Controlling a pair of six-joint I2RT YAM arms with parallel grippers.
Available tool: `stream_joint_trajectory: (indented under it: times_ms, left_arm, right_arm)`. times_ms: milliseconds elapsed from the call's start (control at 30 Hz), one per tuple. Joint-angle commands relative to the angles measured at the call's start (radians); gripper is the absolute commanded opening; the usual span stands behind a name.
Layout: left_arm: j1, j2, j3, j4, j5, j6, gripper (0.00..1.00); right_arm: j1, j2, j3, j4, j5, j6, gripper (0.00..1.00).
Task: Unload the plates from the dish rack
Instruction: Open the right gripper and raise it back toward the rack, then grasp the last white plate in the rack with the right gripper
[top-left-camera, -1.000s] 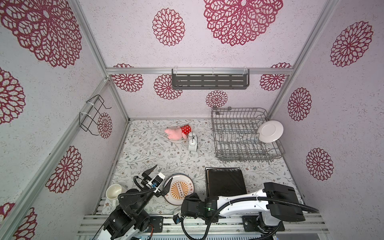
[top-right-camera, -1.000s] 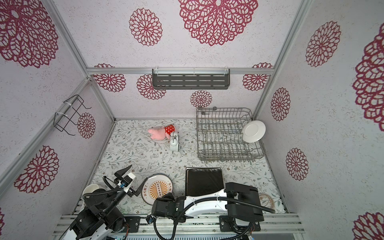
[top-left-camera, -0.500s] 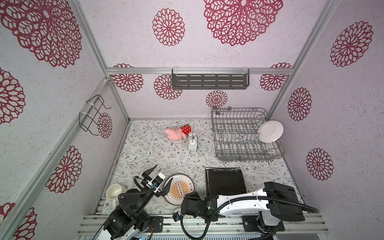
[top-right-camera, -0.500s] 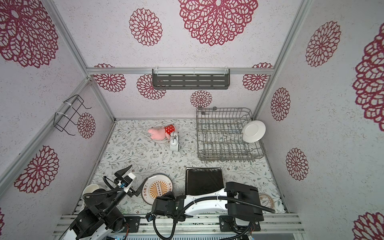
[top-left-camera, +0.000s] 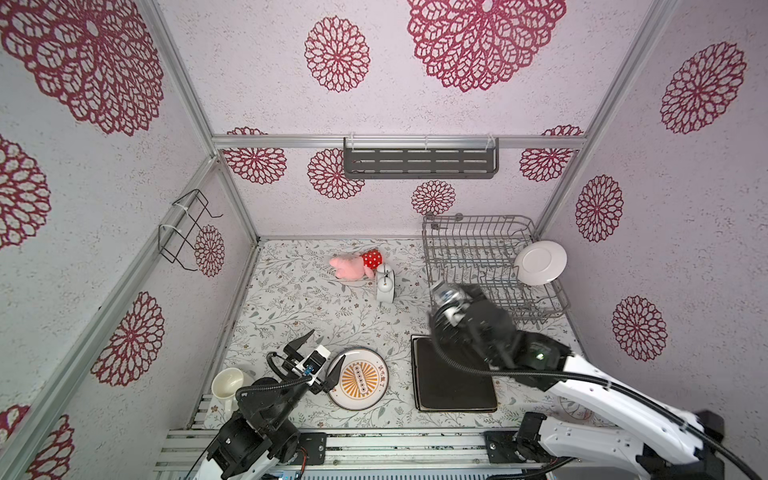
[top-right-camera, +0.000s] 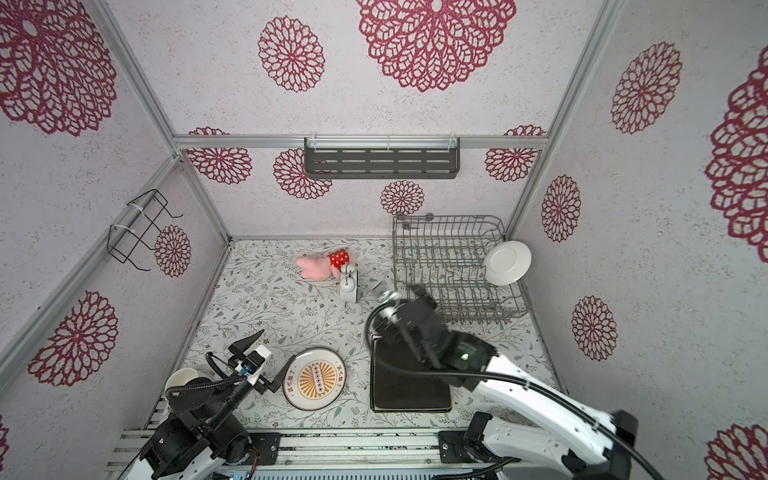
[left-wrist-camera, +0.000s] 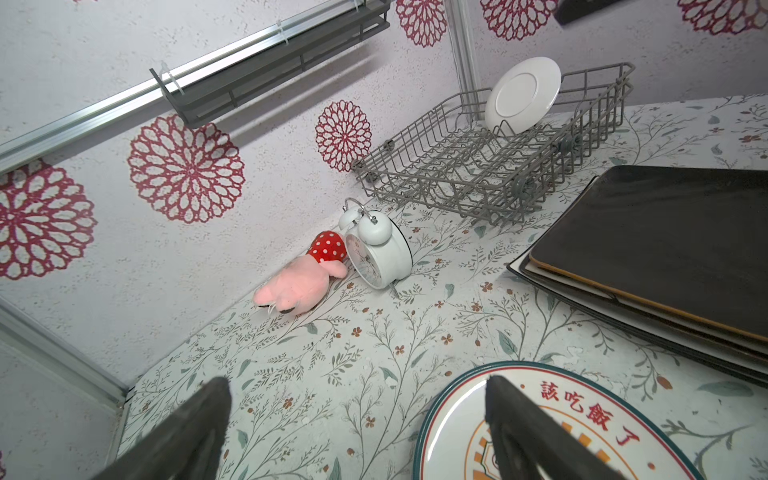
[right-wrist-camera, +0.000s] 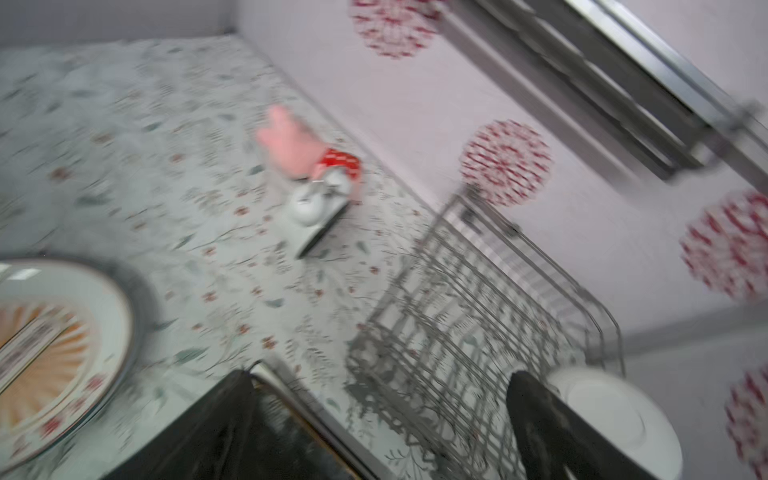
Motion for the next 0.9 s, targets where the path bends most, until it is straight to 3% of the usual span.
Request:
stream_joint_trajectory:
  times_ms: [0, 100, 167, 233, 300, 467, 867]
  left_arm:
    - [-0.004, -0.010, 0.004, 0.014, -0.008, 0.006, 0.97]
    - [-0.004, -0.010, 0.004, 0.013, -0.010, 0.003, 0.97]
    - [-0.002, -0.010, 0.003, 0.013, -0.011, 0.002, 0.97]
    - [0.000, -0.009, 0.006, 0.013, -0.010, -0.008, 0.97]
    - [0.006, -0.008, 0.009, 0.013, -0.014, -0.016, 0.97]
    - [0.012, -0.001, 0.010, 0.010, -0.017, -0.017, 0.98]
    - [0.035, 0.029, 0.004, 0.000, 0.007, 0.000, 0.97]
  right_arm:
    - [-0.350, -0.114, -0.076, -0.009, -0.256, 0.217, 0.98]
    - [-0.712, -0.061, -0.071, -0.005, -0.539, 0.304, 0.95]
    - [-0.890, 0.016, -0.058, 0.026, -0.721, 0.365, 0.91]
    - [-1.014, 0.108, -0.038, 0.079, -0.870, 0.421, 0.88]
    - [-1.090, 0.212, 0.011, 0.110, -0.948, 0.456, 0.86]
    - [-1.173, 0.400, 0.138, 0.139, -0.961, 0.505, 0.82]
    - [-1.254, 0.666, 0.324, 0.070, -0.871, 0.419, 0.82]
